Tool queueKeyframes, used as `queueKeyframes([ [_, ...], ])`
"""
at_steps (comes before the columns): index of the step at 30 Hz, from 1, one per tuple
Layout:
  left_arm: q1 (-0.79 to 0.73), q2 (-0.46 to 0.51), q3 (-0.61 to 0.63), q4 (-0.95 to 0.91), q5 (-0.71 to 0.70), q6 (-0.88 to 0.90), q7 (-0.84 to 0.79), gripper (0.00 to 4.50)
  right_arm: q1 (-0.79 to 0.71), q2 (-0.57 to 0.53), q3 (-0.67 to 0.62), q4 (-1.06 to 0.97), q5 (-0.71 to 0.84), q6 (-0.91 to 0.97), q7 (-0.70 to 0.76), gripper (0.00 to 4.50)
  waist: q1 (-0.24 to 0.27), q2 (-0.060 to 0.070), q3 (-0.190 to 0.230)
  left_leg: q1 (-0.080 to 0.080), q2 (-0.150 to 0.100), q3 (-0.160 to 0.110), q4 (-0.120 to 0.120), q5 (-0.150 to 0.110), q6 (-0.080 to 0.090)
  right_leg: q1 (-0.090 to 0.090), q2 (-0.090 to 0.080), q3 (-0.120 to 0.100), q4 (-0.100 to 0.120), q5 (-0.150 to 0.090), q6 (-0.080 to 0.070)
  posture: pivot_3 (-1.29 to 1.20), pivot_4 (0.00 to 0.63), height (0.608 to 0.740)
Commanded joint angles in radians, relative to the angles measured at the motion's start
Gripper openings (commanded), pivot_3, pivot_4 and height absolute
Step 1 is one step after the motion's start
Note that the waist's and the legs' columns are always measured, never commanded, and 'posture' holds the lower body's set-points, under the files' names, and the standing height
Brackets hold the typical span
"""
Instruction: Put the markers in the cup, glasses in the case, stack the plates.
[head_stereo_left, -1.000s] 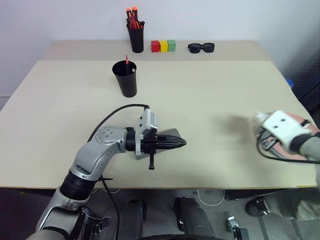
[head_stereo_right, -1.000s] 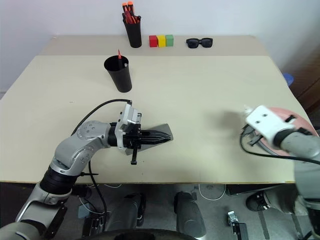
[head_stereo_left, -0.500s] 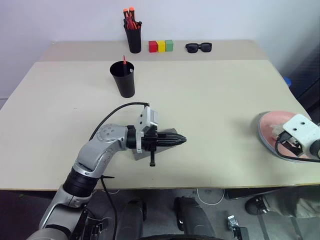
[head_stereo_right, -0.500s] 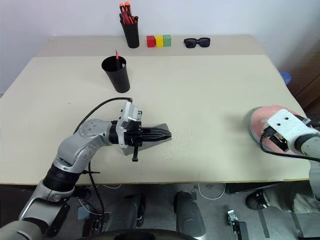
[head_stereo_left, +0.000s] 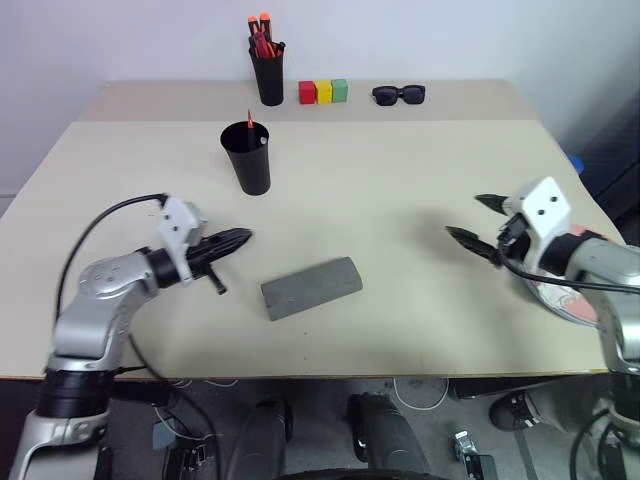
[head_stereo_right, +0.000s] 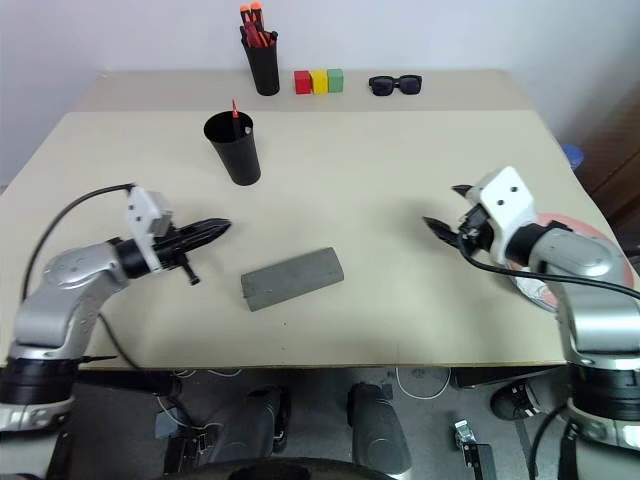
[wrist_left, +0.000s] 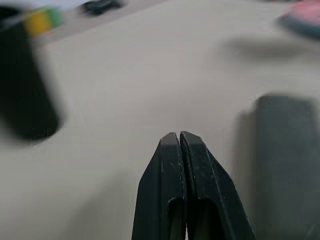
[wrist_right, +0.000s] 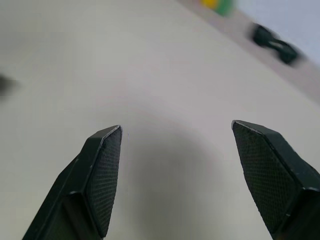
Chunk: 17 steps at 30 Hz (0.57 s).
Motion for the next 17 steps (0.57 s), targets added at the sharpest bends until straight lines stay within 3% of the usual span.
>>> queueKeyframes([
  [1,0.04,0.024,0.088,-0.035,0.006,-0.025,0.038,0.0,-0.054,0.013,0.025,0.063,0.017,-0.045,0.023,3.55,0.004,0.0,0.0,0.0,0.0,0.0,0.0,0.0,0.0,0.0,0.0,0.0,-0.001,0.0,0.0,0.0,0.15,0.74],
  [6,0.103,0.009,0.125,-0.11,-0.007,0.002,0.1,0.0,-0.135,0.027,0.092,0.2,-0.004,-0.116,0.056,3.55,0.003,0.0,0.0,-0.001,0.0,0.0,0.001,0.0,0.0,0.0,-0.001,0.0,-0.001,0.0,0.0,0.0,0.15,0.74],
  [17,0.15,-0.008,0.134,-0.176,-0.027,0.038,0.166,0.0,-0.196,0.037,0.157,0.303,-0.031,-0.173,0.076,3.55,-0.003,0.0,0.0,0.0,0.0,0.0,0.0,0.0,0.0,-0.001,0.0,0.0,0.001,0.0,0.0,0.0,0.15,0.74],
])
